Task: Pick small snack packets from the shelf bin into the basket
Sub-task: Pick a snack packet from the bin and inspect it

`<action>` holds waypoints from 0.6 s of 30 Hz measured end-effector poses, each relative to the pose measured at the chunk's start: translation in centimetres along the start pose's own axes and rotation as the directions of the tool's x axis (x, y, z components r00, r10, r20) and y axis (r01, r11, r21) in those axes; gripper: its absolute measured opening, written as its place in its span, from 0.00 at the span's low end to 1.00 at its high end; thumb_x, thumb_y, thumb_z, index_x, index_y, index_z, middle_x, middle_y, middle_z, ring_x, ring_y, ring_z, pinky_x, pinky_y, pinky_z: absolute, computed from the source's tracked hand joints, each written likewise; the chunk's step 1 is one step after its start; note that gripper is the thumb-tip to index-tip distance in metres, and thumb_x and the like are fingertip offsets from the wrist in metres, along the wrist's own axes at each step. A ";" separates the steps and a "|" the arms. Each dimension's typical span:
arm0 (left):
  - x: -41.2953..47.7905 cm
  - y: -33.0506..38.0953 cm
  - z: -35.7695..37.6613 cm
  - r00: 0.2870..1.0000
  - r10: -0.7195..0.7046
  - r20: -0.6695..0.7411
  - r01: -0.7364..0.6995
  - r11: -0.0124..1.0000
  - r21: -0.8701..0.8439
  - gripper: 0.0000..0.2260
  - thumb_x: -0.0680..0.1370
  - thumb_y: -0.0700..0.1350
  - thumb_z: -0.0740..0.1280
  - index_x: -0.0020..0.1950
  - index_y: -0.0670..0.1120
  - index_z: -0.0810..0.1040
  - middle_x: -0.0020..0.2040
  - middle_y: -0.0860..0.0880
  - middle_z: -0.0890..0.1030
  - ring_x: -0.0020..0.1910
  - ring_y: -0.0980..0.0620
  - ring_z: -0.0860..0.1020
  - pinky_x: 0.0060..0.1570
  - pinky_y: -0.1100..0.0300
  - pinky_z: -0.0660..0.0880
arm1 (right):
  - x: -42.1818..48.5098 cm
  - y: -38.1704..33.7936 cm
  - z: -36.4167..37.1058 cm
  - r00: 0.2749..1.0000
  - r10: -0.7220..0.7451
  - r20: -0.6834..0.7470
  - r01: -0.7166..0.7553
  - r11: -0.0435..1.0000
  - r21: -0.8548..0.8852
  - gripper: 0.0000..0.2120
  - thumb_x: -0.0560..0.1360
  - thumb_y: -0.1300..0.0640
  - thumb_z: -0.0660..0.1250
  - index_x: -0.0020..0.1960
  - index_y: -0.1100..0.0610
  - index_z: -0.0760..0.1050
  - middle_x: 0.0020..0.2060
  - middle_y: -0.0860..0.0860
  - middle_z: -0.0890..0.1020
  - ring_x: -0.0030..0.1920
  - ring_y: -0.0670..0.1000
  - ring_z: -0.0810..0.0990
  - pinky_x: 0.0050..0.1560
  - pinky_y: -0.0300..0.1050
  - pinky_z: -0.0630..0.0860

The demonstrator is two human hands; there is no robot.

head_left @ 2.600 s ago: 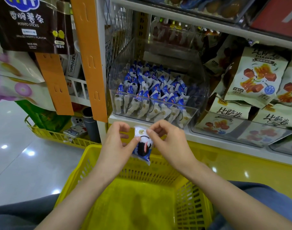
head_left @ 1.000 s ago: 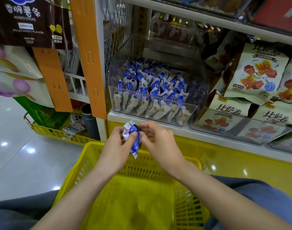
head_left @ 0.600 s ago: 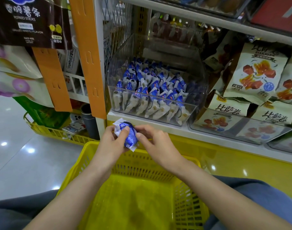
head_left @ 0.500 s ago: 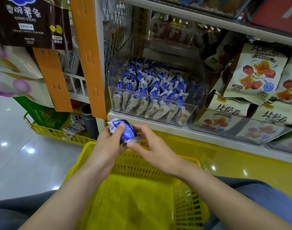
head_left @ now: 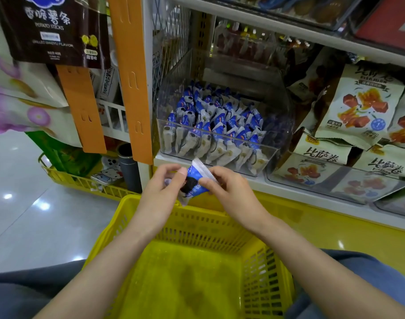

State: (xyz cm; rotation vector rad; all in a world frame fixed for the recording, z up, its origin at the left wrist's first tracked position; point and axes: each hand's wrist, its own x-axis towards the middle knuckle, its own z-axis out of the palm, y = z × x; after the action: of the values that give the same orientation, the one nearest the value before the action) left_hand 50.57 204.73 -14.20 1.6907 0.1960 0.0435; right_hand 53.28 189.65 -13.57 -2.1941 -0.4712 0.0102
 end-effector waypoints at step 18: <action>0.0 0.3 0.0 0.996 -0.077 0.033 0.082 0.976 -0.199 0.07 0.78 0.47 0.63 0.54 0.48 0.76 0.50 0.49 0.82 0.51 0.54 0.79 0.51 0.61 0.74 | -0.7 -1.2 0.5 0.988 0.145 0.050 -0.153 0.900 0.409 0.14 0.72 0.65 0.69 0.49 0.47 0.74 0.42 0.44 0.80 0.36 0.39 0.77 0.39 0.36 0.79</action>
State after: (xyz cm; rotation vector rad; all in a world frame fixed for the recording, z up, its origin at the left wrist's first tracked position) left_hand 50.59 204.64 -13.89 1.4802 0.2323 -0.0175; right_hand 52.14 190.46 -13.06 -1.8073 -0.2778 0.1969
